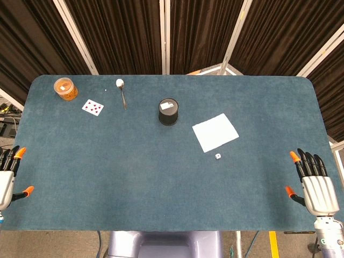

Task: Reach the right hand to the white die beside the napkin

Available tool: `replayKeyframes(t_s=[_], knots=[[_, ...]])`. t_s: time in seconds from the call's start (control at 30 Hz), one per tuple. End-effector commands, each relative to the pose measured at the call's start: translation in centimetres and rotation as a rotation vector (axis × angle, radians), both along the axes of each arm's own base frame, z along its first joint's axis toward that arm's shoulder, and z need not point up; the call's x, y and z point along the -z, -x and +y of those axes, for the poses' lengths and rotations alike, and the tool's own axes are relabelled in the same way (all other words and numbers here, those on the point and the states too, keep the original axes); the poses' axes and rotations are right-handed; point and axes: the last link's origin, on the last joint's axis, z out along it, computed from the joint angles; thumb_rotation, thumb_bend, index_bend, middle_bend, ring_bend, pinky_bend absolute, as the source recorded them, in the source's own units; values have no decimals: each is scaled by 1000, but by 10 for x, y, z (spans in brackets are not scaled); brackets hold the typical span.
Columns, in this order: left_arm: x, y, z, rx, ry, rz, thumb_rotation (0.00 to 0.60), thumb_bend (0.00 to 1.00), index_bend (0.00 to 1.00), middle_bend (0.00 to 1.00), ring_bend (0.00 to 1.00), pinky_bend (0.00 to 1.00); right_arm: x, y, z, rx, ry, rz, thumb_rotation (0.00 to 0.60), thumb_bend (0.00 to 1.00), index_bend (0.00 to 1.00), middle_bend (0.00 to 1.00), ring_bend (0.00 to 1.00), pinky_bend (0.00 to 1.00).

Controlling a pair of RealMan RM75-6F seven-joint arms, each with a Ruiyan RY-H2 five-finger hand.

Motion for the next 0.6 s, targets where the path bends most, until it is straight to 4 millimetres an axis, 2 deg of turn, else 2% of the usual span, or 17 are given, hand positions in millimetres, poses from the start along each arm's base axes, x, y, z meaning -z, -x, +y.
replayKeyframes(t_s=[0.03, 0.37, 0.47, 0.6], knots=[[0, 0, 0, 3, 0, -1, 600, 2, 0, 0, 0, 0, 0, -1, 0, -2, 0, 0, 600, 151, 0, 0, 0, 0], [-2, -1, -1, 5, -2, -3, 600, 2, 0, 0, 0, 0, 3, -1, 0, 4, -20, -11, 600, 151, 5, 0, 0, 0], [-2, -1, 0, 5, -2, -5, 600, 2, 0, 0, 0, 0, 4, -1, 0, 2, -25, -12, 600, 154, 36, 0, 0, 0], [-2, 1, -1, -2, 1, -6, 600, 2, 0, 0, 0, 0, 9, -1, -2, -3, -38, -14, 600, 167, 131, 0, 0, 0]])
